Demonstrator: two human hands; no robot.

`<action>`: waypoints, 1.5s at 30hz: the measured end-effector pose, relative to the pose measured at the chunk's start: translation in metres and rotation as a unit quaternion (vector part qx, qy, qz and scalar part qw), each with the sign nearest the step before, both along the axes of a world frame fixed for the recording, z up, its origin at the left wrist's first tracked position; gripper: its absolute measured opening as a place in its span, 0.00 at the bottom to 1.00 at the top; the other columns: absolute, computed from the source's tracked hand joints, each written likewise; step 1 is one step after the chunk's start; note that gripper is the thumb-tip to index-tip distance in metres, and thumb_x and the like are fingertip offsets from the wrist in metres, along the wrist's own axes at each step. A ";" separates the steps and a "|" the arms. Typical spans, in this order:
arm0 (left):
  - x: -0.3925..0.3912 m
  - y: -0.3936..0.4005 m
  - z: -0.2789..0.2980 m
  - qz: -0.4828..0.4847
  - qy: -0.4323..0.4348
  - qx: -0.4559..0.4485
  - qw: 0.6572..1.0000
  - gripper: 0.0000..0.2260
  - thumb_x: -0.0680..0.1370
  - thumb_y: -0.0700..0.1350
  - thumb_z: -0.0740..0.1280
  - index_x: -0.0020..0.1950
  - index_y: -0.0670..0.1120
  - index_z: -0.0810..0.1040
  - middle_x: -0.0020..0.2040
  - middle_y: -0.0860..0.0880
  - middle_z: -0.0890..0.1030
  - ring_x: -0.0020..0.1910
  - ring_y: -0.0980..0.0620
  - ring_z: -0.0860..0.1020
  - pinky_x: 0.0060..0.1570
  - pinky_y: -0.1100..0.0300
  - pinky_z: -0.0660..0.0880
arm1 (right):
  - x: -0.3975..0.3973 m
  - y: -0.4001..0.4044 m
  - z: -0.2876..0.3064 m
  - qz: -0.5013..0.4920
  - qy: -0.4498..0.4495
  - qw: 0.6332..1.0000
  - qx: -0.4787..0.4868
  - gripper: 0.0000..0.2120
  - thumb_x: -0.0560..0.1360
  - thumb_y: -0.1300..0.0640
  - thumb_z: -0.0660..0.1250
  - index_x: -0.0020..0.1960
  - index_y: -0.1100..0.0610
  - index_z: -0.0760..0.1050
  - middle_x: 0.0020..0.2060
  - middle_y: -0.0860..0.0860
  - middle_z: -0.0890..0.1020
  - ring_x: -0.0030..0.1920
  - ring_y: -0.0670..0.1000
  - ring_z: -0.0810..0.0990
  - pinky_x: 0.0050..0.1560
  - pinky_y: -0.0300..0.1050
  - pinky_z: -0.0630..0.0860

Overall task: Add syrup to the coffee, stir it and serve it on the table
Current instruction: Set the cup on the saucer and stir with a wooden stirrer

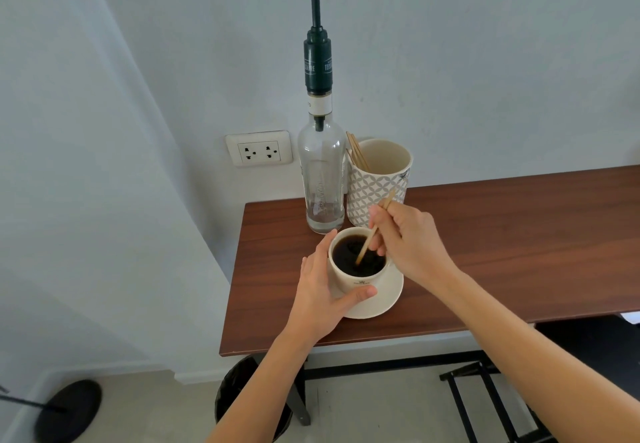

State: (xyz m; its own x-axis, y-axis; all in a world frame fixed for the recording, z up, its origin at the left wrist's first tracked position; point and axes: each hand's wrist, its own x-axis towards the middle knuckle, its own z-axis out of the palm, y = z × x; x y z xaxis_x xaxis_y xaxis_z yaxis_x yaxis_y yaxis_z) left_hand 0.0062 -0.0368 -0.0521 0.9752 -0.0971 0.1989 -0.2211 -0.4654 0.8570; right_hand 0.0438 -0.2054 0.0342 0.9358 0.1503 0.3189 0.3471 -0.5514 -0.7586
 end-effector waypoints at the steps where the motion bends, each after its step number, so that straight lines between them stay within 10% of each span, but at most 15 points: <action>1: 0.000 0.000 0.000 -0.001 0.000 -0.002 1.000 0.40 0.68 0.61 0.78 0.70 0.74 0.55 0.66 0.77 0.68 0.70 0.71 0.65 0.74 0.42 0.65 | 0.001 0.004 -0.002 0.002 0.001 1.000 0.015 0.14 0.83 0.55 0.59 0.43 0.59 0.77 0.29 0.50 0.84 0.29 0.46 0.82 0.35 0.31 0.77; 45: 0.001 0.000 -0.001 0.004 0.006 0.000 1.000 0.40 0.68 0.64 0.77 0.71 0.74 0.55 0.66 0.78 0.68 0.70 0.70 0.64 0.74 0.41 0.64 | 0.003 -0.004 0.001 -0.038 0.033 0.999 -0.003 0.17 0.84 0.53 0.57 0.41 0.60 0.75 0.28 0.52 0.83 0.27 0.46 0.81 0.35 0.36 0.78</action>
State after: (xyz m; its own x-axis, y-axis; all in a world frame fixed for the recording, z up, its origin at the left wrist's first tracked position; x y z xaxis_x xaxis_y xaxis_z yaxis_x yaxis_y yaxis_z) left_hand 0.0071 -0.0373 -0.0530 0.9783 -0.0890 0.1873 -0.2071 -0.4673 0.8595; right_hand 0.0469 -0.2093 0.0349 0.9634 0.0797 0.2560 0.2537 -0.5794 -0.7745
